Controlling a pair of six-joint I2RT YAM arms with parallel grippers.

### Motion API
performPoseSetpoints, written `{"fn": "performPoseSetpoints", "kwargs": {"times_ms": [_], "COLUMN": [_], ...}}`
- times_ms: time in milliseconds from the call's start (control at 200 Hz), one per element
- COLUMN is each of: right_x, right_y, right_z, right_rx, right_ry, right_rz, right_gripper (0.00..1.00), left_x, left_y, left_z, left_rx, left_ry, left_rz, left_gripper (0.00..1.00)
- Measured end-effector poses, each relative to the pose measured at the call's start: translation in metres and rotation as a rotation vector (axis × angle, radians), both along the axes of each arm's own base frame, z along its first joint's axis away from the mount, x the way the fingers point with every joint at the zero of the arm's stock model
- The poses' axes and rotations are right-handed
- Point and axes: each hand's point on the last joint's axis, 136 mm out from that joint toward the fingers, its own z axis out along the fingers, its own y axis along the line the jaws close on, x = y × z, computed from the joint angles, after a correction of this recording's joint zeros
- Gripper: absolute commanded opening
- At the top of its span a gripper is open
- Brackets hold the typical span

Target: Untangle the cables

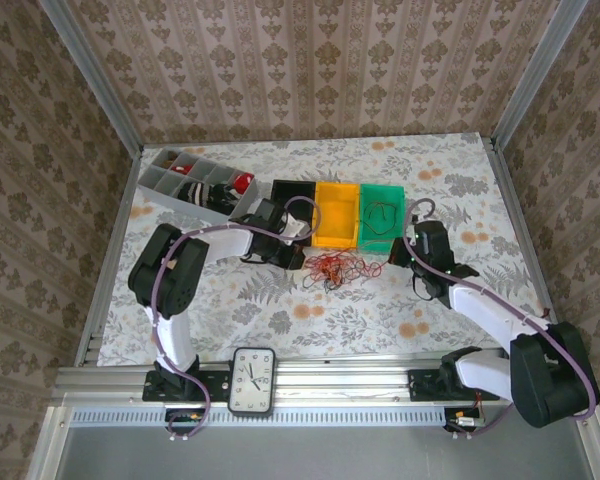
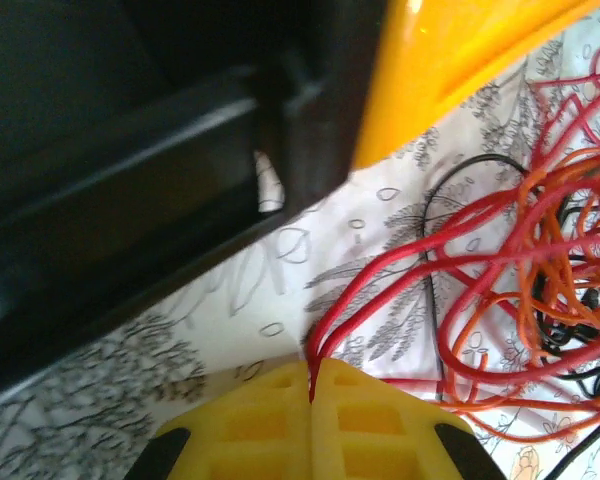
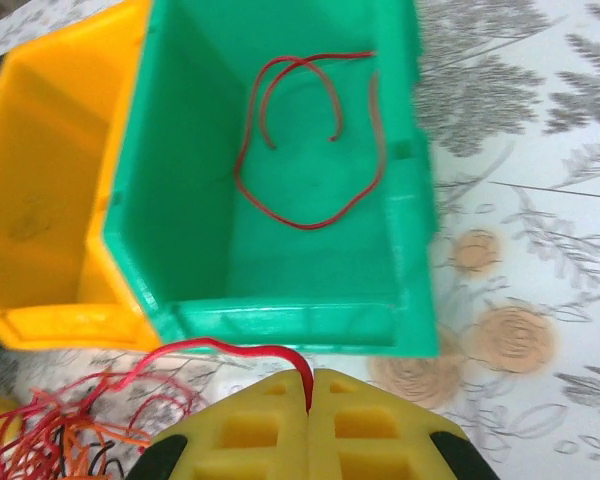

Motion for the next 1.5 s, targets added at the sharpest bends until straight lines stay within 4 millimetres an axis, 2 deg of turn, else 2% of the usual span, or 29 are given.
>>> {"fn": "performPoseSetpoints", "kwargs": {"times_ms": [115,265,365,510,580,645,700,790,830,1045,1175,1245,1355,1500], "right_x": [0.001,-0.001,-0.003,-0.005,-0.004,-0.003,-0.002,-0.001,0.0,-0.001,-0.001,0.0,0.006,0.017], "right_y": [-0.033,-0.057,-0.064,-0.058,-0.053,-0.049,-0.045,-0.037,-0.033,-0.013,-0.009,-0.009,-0.008,-0.004], "right_z": [0.006,0.007,0.002,-0.003,-0.006,-0.008,-0.01,-0.011,-0.011,-0.019,-0.025,-0.028,-0.028,-0.022], "right_rx": [-0.019,-0.023,-0.024,-0.004,0.01,0.024,0.033,0.049,0.054,0.058,0.057,0.055,0.058,0.076], "right_ry": [-0.016,-0.012,0.002,0.018,0.027,0.034,0.036,0.039,0.038,0.058,0.074,0.082,0.09,0.086], "right_rz": [-0.134,-0.234,-0.257,-0.228,-0.206,-0.187,-0.169,-0.132,-0.115,-0.031,-0.02,-0.019,-0.021,-0.018], "right_gripper": [0.0,0.0,0.0,0.0,0.0,0.0,0.0,0.0,0.0,0.0,0.0,0.0,0.0,0.0], "left_x": [0.006,0.011,0.011,0.007,0.002,-0.002,-0.006,-0.017,-0.021,-0.03,-0.031,-0.032,-0.035,-0.045], "left_y": [0.016,0.024,0.024,0.025,0.025,0.021,0.014,-0.002,-0.01,-0.056,-0.096,-0.117,-0.143,-0.158], "left_z": [-0.001,-0.001,-0.001,0.002,0.004,0.011,0.019,0.035,0.042,0.085,0.105,0.105,0.088,0.057], "left_rx": [0.016,0.031,0.03,0.002,-0.008,-0.025,-0.042,-0.067,-0.078,-0.129,-0.151,-0.143,-0.09,-0.021], "left_ry": [-0.004,-0.01,-0.01,-0.04,-0.039,-0.046,-0.054,-0.073,-0.082,-0.166,-0.241,-0.268,-0.275,-0.238], "left_rz": [0.057,0.094,0.1,0.098,0.089,0.068,0.041,-0.038,-0.07,-0.215,-0.302,-0.353,-0.427,-0.498], "left_gripper": [0.0,0.0,0.0,0.0,0.13,0.3,0.42,0.48,0.54,0.55,0.56,0.55,0.54,0.52]}}
